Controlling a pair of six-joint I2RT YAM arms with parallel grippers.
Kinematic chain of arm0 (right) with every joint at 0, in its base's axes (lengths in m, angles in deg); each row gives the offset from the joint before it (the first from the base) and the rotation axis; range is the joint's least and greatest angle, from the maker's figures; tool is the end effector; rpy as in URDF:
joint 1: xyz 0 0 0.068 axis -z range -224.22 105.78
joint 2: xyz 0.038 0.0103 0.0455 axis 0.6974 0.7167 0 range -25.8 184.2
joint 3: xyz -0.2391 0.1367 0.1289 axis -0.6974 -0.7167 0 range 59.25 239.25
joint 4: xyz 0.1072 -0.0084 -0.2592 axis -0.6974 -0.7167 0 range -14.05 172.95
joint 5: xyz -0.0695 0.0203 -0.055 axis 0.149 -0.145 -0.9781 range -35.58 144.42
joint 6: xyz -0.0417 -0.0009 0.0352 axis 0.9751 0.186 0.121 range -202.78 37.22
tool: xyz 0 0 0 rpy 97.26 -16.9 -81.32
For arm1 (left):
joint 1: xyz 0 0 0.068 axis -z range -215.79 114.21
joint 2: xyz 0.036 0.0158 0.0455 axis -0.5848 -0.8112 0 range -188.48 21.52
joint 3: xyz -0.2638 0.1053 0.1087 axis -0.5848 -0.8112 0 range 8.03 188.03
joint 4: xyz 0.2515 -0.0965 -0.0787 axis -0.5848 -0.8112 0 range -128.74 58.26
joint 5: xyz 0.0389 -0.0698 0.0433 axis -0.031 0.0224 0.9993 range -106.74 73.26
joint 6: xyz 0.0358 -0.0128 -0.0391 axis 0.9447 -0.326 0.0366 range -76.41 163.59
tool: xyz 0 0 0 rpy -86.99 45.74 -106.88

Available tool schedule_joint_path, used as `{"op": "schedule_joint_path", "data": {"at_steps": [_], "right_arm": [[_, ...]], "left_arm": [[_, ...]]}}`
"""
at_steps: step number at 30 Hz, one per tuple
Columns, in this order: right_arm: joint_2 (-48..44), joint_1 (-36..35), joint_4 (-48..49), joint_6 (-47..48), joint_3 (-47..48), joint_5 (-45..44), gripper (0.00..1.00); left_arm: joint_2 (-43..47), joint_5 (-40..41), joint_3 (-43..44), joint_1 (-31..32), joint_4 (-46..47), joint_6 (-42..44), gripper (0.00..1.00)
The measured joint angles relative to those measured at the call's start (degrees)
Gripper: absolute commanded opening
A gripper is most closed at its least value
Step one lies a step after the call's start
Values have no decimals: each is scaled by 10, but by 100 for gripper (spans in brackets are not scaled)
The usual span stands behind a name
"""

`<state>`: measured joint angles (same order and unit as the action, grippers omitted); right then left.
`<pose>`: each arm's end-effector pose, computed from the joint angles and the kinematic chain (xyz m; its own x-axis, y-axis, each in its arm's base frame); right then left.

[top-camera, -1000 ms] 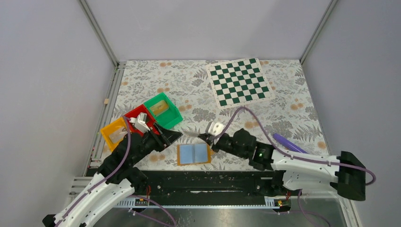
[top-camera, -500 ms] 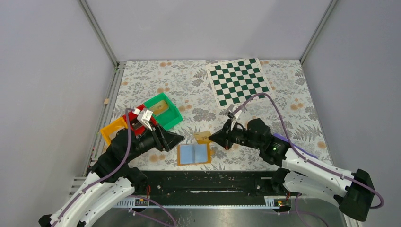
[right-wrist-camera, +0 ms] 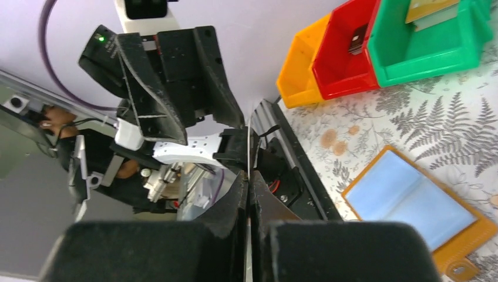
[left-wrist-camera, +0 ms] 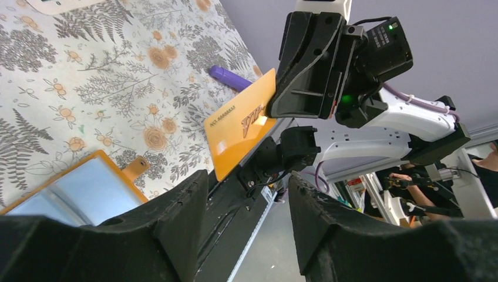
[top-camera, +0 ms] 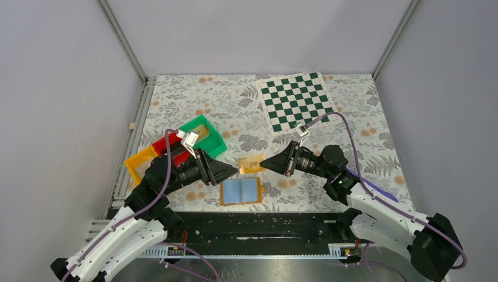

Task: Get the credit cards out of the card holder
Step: Remove the credit card from the card holder.

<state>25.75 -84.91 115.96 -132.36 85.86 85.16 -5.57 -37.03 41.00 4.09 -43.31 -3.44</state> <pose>0.1442 0.1485 0.3028 -0.6498 0.3043 -0.6966 -0.6932 0.1388 0.7072 0.0853 -0.0879 0.3246 -0.6856 -0.3215 -0.6531 0.5348 0.3863 -0.7515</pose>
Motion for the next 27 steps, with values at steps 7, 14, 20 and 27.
{"op": "schedule_joint_path", "data": {"at_steps": [7,14,20,27], "right_arm": [[36,2,111,-92,-21,33,0],[55,3,171,-134,-27,41,0],[60,3,183,-143,-33,45,7],[67,6,178,-144,-40,42,59]], "left_arm": [[-22,-8,-25,0,54,-41,36],[-23,-10,-52,0,114,-87,20],[-23,-10,-69,0,154,-119,0],[-13,-5,-73,0,163,-139,0]]}}
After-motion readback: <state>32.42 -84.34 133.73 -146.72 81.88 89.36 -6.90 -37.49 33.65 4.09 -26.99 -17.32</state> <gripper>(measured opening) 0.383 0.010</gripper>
